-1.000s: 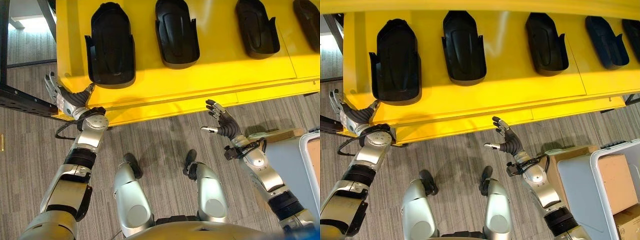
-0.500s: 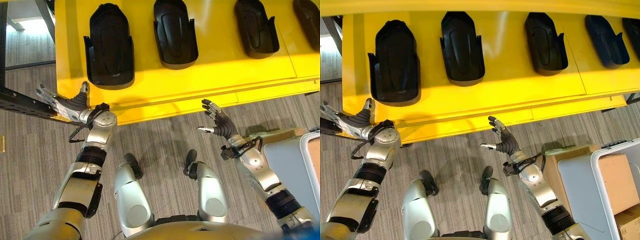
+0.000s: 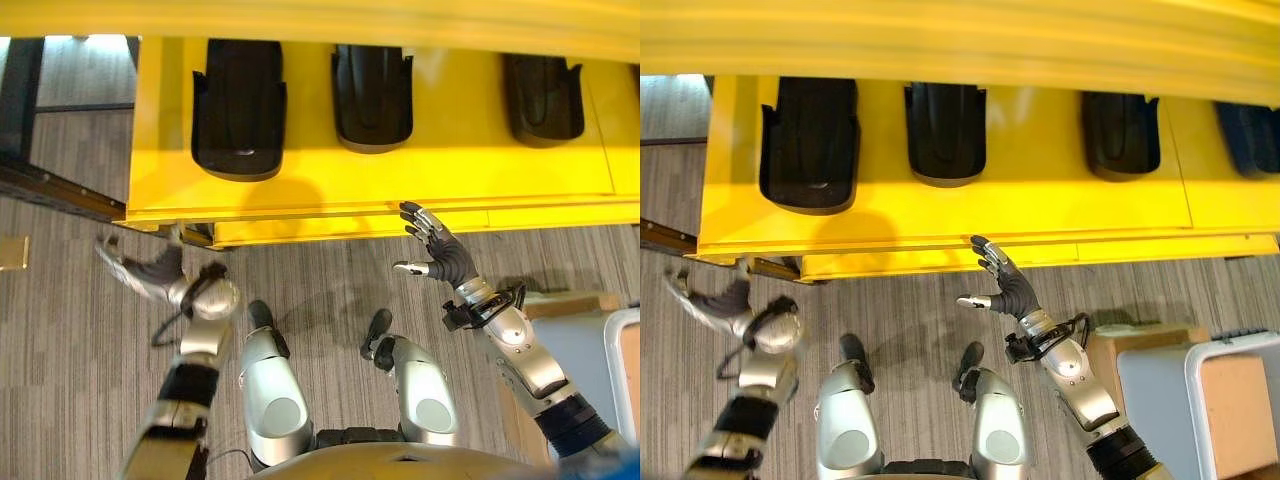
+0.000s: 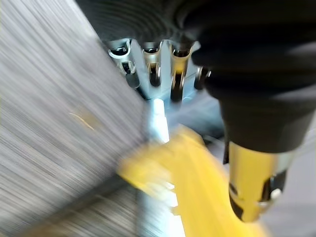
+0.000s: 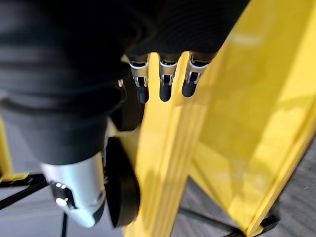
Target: Move parts from the plastic box to the shelf.
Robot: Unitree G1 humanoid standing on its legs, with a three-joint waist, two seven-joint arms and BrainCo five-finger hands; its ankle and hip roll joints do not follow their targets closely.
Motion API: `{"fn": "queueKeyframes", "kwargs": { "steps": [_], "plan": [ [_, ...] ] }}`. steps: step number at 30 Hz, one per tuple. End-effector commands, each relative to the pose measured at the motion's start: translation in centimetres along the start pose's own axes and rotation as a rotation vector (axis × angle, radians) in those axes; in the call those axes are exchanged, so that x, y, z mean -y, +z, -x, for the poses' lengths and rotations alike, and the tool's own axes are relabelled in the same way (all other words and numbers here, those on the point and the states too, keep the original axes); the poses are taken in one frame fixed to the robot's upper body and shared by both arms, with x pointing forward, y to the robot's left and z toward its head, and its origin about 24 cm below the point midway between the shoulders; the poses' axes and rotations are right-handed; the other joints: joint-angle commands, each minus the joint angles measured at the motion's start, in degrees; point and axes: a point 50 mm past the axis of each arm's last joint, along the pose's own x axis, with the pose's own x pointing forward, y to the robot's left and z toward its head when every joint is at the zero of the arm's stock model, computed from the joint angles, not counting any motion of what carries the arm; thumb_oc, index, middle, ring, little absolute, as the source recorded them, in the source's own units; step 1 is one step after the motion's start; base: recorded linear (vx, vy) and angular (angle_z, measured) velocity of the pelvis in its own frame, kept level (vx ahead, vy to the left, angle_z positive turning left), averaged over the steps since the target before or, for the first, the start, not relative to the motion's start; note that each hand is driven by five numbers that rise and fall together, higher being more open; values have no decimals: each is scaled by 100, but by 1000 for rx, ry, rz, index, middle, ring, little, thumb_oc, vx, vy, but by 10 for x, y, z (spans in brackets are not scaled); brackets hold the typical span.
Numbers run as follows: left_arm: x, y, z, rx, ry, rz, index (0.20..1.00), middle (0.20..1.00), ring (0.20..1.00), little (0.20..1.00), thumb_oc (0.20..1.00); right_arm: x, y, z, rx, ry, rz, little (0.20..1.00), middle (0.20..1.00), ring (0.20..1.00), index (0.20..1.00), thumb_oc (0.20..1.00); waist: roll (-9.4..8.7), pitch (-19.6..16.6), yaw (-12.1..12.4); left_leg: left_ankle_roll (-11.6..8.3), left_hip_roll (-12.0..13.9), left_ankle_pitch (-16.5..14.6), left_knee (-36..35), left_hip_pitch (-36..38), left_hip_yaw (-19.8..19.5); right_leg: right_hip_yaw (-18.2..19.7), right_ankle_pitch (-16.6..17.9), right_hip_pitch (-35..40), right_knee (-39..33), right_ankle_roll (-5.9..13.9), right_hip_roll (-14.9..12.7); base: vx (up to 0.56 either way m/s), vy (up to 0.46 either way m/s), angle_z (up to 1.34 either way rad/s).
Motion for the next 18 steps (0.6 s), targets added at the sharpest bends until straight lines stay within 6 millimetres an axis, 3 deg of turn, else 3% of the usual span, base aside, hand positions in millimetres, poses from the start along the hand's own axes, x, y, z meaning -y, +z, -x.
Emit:
{"fn": "queueKeyframes", "kwargs": {
  "steps": [1,7,12,15,16,18],
  "plan": [
    [0,31,-9,192,-87,72,1000,1000,1000,1000,1000,1,31,-3,199,-18,26,1000,1000,1000,1000,1000,-121,119,182,129,-362,-96,237,-378,-86,-247,-557,644,157,292,-118,-66,-150,13],
    [-29,25,-1,307,-227,11,1000,1000,1000,1000,1000,4,31,6,197,-16,43,1000,1000,1000,1000,1000,-150,-98,448,-16,-215,-24,-37,82,-117,-541,-564,926,-27,198,-40,-25,-169,16],
    [-38,21,1,368,-352,-86,1000,1000,1000,1000,1000,5,29,7,184,-5,40,1000,1000,1000,1000,1000,-147,-255,569,-64,-183,2,-130,270,-136,-632,-627,1129,-95,139,79,-13,-141,7],
    [-46,1,3,294,-429,-190,1000,1000,1000,1000,1000,5,27,6,163,26,45,1000,1000,1000,1000,1000,-115,-374,652,-72,-221,39,-286,463,-127,-693,-662,1233,-104,122,123,-13,-141,15],
    [-54,-19,5,198,-473,-249,1000,1000,1000,1000,1000,4,22,4,126,39,38,1000,1000,1000,1000,1000,-42,-446,685,-120,-212,135,-380,549,-82,-745,-667,1316,-147,129,107,20,-47,23],
    [-57,-29,7,135,-496,-272,1000,1000,1000,1000,1000,4,19,3,107,47,33,1000,1000,1000,1000,1000,-8,-483,669,-145,-176,203,-458,606,12,-793,-653,1357,-184,141,95,19,-12,21]
  ]
}}
